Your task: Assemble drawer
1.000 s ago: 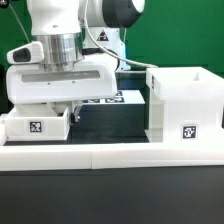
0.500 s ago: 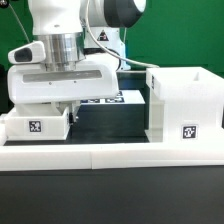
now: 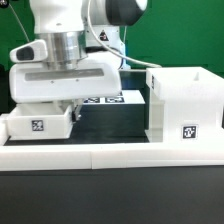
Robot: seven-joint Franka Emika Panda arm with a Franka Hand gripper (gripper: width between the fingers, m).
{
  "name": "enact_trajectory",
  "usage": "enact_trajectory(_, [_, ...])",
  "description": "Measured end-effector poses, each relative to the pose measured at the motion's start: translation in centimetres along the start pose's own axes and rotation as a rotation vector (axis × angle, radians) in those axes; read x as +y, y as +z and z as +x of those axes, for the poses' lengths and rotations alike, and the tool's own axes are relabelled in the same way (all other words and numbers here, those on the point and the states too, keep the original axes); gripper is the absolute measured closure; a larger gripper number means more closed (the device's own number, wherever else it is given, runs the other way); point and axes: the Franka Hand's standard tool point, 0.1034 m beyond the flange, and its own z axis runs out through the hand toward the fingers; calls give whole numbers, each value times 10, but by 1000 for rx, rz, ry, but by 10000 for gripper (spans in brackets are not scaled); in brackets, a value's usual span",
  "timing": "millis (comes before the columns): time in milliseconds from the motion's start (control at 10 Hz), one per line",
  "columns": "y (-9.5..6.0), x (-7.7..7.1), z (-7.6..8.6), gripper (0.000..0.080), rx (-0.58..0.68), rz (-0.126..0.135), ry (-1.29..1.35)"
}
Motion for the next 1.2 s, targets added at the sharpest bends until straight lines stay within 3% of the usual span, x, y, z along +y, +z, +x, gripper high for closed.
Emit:
enact_trajectory(100, [-8, -9, 2, 755, -12, 17, -12])
enact_trajectory(400, [-18, -34, 11, 755, -12, 34, -101])
enact_trajectory(700, [-16, -35, 11, 755, -15, 32, -117])
enact_trajectory(1000, [-13, -35, 11, 755, -14, 20, -386])
enact_trajectory(1200, [-13, -48, 14, 755, -18, 3, -600])
